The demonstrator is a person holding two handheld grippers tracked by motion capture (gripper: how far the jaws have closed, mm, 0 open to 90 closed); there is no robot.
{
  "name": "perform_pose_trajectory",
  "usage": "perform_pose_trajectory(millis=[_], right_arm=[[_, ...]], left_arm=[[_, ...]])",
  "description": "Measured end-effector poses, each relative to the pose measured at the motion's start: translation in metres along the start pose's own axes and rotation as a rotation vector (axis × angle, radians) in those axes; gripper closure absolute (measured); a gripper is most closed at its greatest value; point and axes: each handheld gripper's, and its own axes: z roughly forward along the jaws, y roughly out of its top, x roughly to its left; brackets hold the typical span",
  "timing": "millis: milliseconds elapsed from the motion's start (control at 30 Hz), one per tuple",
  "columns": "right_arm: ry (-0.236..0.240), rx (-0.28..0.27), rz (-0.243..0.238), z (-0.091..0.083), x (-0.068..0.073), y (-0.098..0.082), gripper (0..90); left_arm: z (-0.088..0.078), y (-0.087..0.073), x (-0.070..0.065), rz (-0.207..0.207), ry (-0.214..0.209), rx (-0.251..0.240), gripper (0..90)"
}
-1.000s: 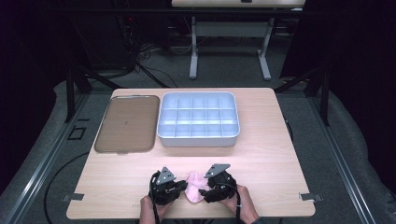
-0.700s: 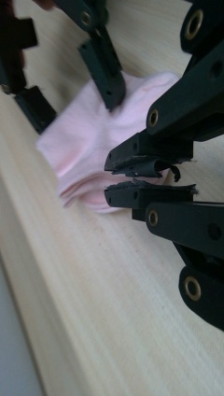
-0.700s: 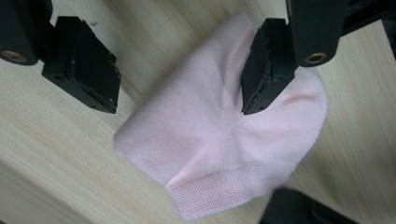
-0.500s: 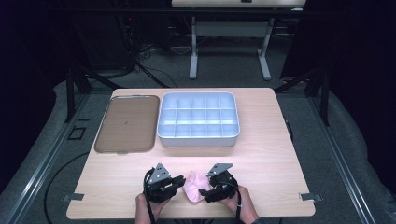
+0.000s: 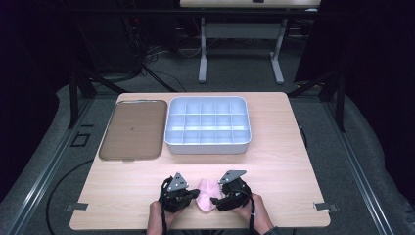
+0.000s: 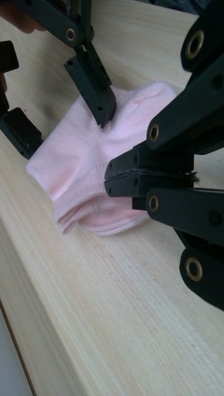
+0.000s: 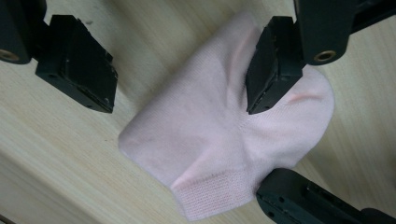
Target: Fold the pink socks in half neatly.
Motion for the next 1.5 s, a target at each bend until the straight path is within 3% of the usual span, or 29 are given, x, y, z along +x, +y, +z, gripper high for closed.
perform_pose_trajectory(millis=[200, 333, 433, 567, 700, 733, 800, 967, 1167, 1367, 1500], right_arm=[[0.007, 0.018, -0.013, -0.002, -0.008, 0.001, 24.5], [0.011, 0.036, -0.028, -0.001, -0.010, 0.004, 23.4], [0.025, 0.039, -0.008, -0.002, -0.012, 0.004, 25.5], [0.037, 0.006, 0.038, -0.014, -0.016, -0.001, 26.6], [0.045, -0.059, 0.152, -0.028, -0.024, -0.010, 39.2], [0.058, -0.058, 0.176, -0.029, -0.025, -0.012, 46.7], [0.093, -0.041, 0.202, -0.027, -0.027, -0.016, 51.3], [0.126, -0.050, 0.264, -0.023, -0.027, -0.018, 54.4], [0.103, -0.020, 0.251, -0.016, -0.021, -0.013, 57.6], [0.084, 0.013, 0.210, -0.014, -0.016, -0.010, 75.3], [0.101, -0.020, 0.235, -0.015, -0.016, -0.011, 83.6]], left_arm=[[0.007, 0.001, -0.002, 0.012, 0.003, -0.011, 89.5], [0.009, -0.003, 0.001, 0.011, -0.003, -0.049, 89.6], [0.009, -0.004, 0.000, 0.020, 0.003, -0.057, 89.6], [0.009, -0.005, 0.000, 0.009, -0.004, -0.064, 89.6], [0.009, -0.005, 0.000, 0.009, -0.002, -0.065, 89.6], [0.009, -0.005, 0.000, 0.009, 0.006, -0.065, 89.6], [0.009, -0.005, 0.000, 0.008, 0.008, -0.064, 89.6], [0.010, -0.005, -0.001, 0.011, 0.007, -0.066, 89.6], [0.010, -0.005, -0.001, 0.015, 0.011, -0.066, 89.6], [0.010, -0.005, -0.001, 0.009, 0.008, -0.066, 89.6], [0.010, -0.005, -0.003, -0.007, 0.017, -0.068, 89.6]])
